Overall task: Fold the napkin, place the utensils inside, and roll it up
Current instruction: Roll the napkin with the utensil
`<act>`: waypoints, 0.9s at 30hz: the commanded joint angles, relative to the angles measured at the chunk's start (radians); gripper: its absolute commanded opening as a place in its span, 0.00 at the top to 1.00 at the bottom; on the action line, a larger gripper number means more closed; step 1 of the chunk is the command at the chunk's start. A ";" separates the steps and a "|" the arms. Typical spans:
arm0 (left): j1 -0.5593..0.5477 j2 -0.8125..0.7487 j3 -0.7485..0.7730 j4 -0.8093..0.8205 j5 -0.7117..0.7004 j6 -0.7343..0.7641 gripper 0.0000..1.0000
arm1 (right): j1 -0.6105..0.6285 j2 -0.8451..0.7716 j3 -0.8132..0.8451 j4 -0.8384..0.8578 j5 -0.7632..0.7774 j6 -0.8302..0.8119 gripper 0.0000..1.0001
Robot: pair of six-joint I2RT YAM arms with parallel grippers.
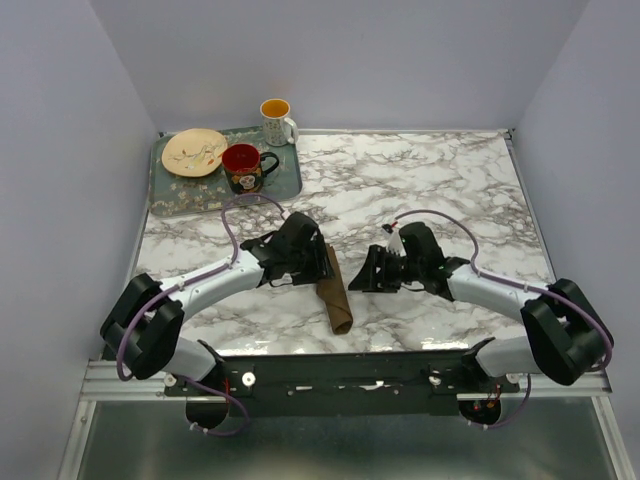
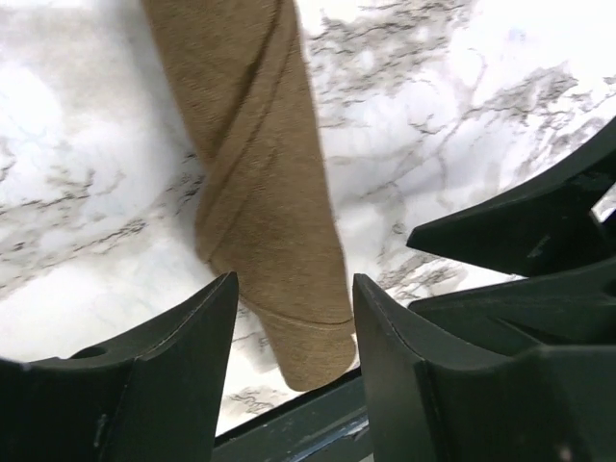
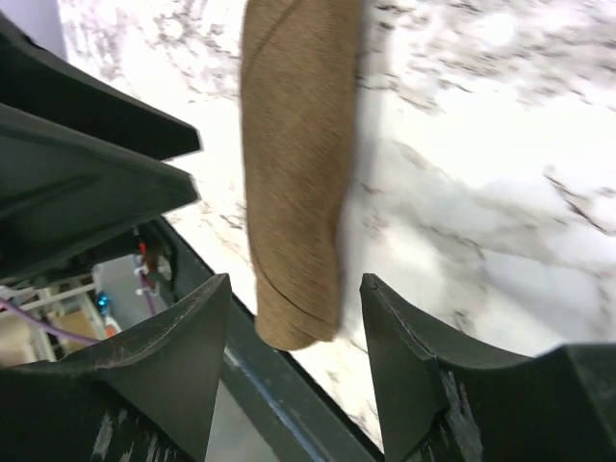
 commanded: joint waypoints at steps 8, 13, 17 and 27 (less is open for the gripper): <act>-0.138 0.210 0.330 -0.270 -0.243 0.047 0.35 | -0.092 -0.168 -0.073 -0.171 0.120 -0.108 0.34; -0.175 0.227 0.334 -0.296 -0.288 0.002 0.35 | -0.097 -0.186 -0.068 -0.201 0.140 -0.136 0.30; -0.184 0.221 0.328 -0.308 -0.327 -0.019 0.29 | -0.101 -0.182 -0.076 -0.200 0.132 -0.147 0.27; -0.184 0.261 0.313 -0.311 -0.341 -0.090 0.18 | -0.103 -0.191 -0.082 -0.197 0.118 -0.154 0.24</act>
